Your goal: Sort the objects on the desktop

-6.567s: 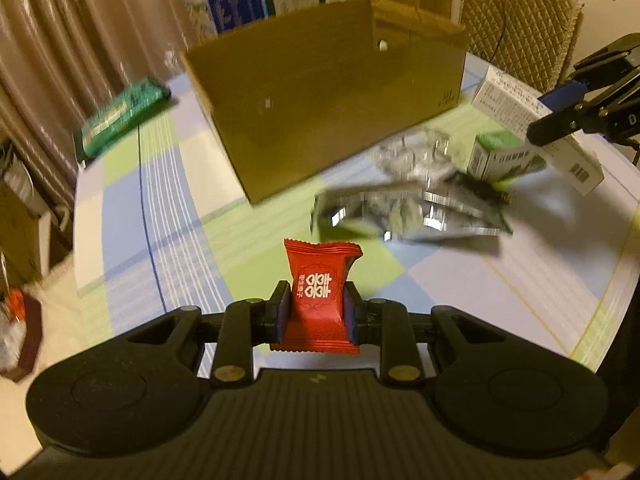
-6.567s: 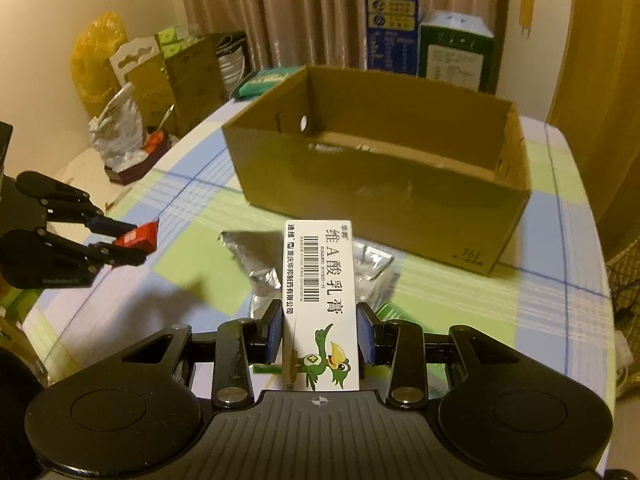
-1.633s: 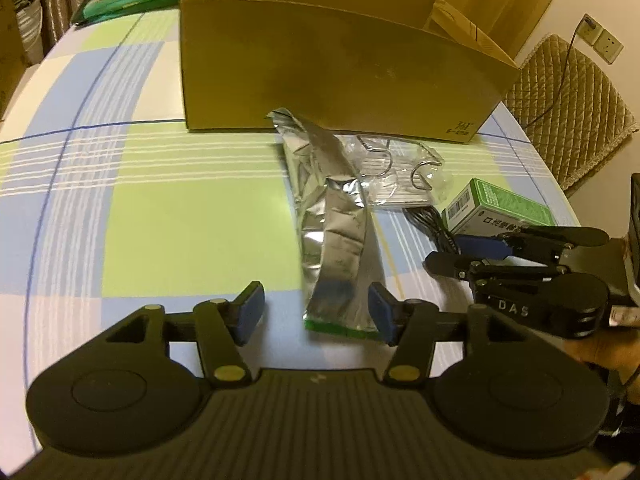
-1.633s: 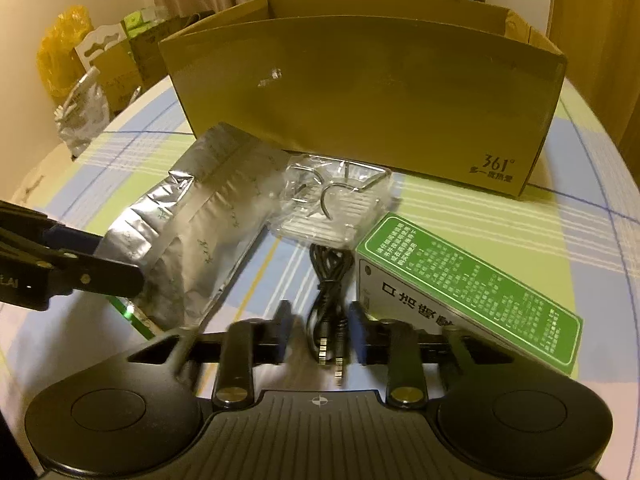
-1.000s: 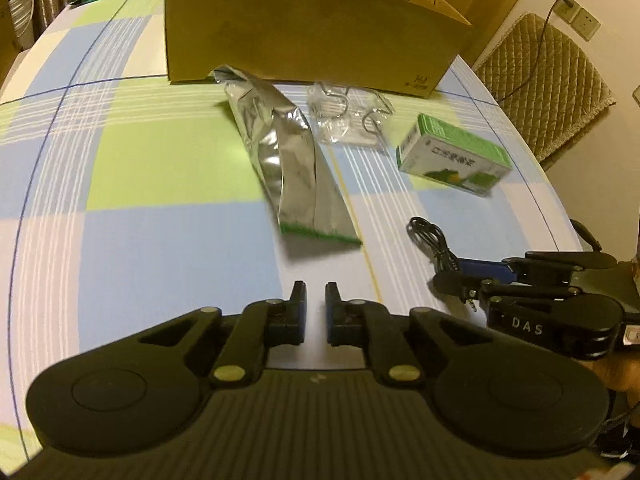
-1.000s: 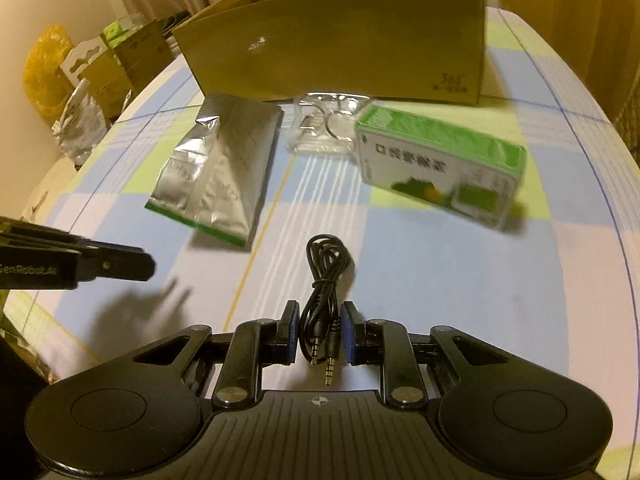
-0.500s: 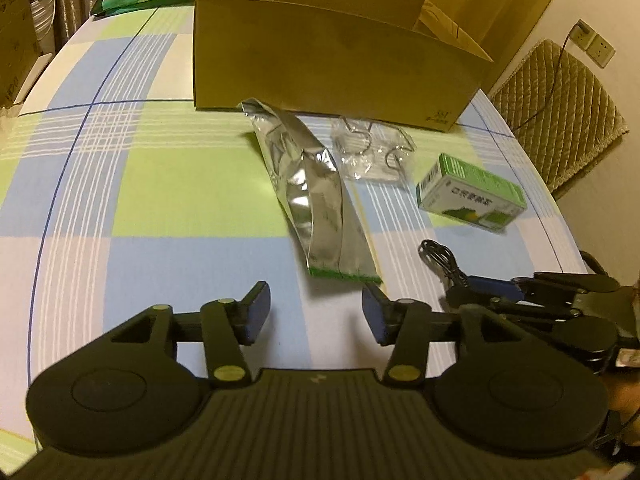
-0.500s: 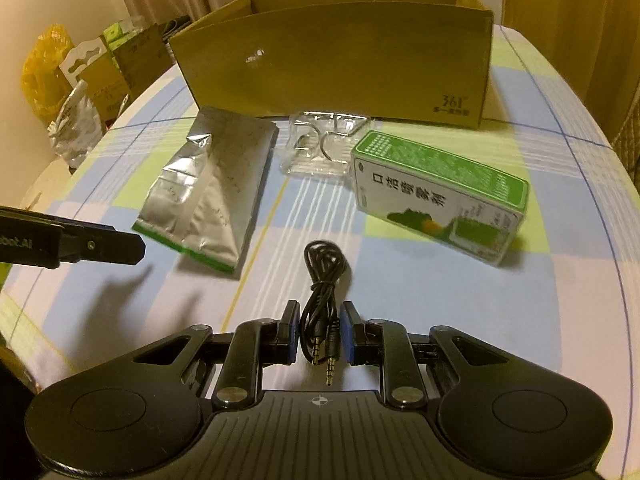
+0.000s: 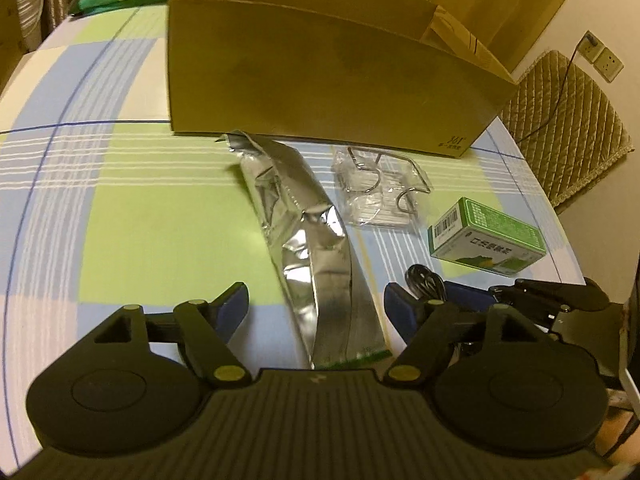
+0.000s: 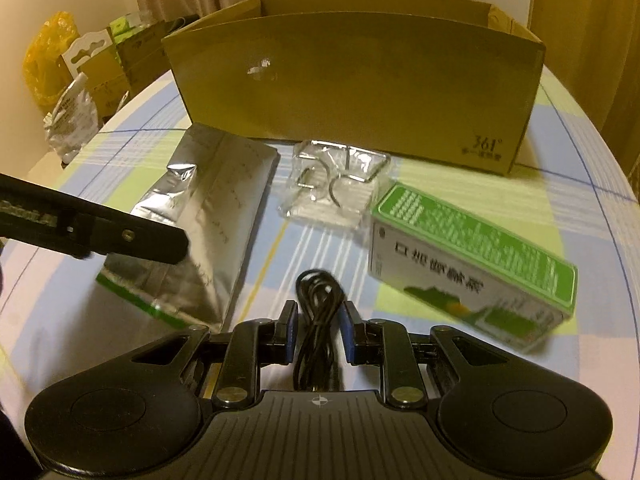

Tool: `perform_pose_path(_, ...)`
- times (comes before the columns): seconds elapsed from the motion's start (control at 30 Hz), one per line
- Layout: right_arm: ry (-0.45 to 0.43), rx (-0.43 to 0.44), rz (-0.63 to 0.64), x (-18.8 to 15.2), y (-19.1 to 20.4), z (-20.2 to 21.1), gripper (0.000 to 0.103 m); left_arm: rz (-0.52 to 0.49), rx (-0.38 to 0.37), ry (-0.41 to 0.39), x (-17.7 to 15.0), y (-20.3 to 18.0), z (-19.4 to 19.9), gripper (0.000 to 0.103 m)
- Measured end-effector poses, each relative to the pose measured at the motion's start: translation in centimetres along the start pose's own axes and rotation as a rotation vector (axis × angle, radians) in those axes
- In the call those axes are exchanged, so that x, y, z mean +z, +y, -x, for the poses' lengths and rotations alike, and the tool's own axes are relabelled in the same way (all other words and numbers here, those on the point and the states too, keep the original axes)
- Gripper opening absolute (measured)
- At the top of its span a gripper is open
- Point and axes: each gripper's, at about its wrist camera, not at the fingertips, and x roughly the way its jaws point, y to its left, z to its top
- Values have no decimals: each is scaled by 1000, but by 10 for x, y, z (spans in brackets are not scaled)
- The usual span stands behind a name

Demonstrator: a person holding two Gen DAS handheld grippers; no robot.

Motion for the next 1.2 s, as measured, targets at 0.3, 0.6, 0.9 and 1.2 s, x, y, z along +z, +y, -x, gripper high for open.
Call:
perform_pose_path(0.3, 2, -2, -21, 2, -6, 0, 18, 15, -23, 30, 13, -1, -28, 70)
perform_pose_path(0.6, 13, 12, -63, -8, -8, 19, 17, -35, -6, 51, 3, -10, -24, 38)
perform_pose_path(0.9, 27, 25, -110, -37, -5, 53, 17, -76, -9, 122, -60, -26, 18, 38)
perform_pose_path(1.2, 34, 6, -115, -45, -9, 58, 17, -91, 25, 147, -51, -21, 18, 61)
